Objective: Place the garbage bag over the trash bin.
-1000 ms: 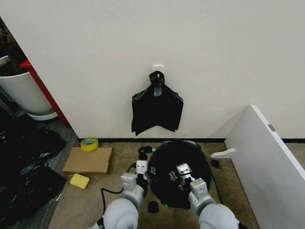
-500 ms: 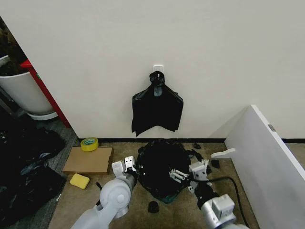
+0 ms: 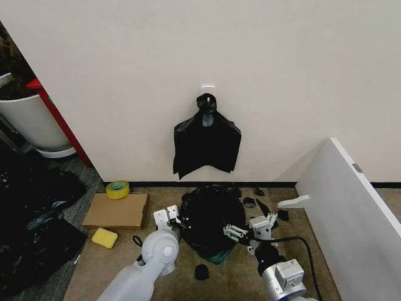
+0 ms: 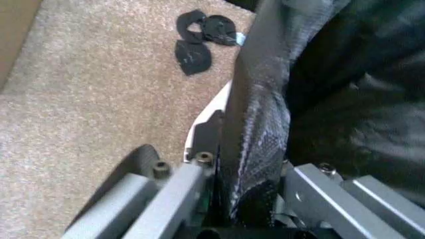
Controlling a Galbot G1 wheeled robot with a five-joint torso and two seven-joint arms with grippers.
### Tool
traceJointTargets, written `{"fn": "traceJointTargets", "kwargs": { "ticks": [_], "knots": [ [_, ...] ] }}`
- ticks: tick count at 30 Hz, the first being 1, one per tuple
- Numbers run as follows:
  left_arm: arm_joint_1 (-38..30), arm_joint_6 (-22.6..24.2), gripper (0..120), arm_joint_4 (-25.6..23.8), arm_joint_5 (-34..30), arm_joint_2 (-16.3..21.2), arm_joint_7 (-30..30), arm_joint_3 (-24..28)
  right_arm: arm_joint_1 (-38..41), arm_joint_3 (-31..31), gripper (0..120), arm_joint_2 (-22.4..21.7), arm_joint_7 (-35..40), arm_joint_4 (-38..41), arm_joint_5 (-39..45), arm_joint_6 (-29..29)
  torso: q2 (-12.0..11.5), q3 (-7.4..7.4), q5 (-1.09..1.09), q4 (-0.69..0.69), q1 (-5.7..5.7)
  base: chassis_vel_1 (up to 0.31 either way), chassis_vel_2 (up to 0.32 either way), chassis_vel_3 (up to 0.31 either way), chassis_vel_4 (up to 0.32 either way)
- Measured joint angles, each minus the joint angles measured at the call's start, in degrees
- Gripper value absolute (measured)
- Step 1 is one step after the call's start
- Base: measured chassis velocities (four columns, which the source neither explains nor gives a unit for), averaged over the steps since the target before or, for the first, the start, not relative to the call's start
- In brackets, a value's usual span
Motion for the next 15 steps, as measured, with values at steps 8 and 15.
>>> {"fn": "traceJointTargets", "kwargs": {
  "ticks": [8, 15],
  "knots": [
    [2.02, 0.96, 41, -3.19, 1.03, 0.97, -0.69, -1.66, 0.23, 0.47, 100, -0.20, 0.12, 0.17, 0.71, -0.39, 0.00, 0.00, 0.00, 0.00, 0.00, 0.000, 0.000, 0.000, 0.000],
    [5.40, 3.29, 66, -9.50, 4.00, 4.02, 1.44, -4.12, 0.11, 0.50, 100, 1.02, 0.36, 0.18, 1.33, 0.02, 0.00, 0.00, -0.01, 0.00, 0.00, 0.000, 0.000, 0.000, 0.000]
  ]
}}
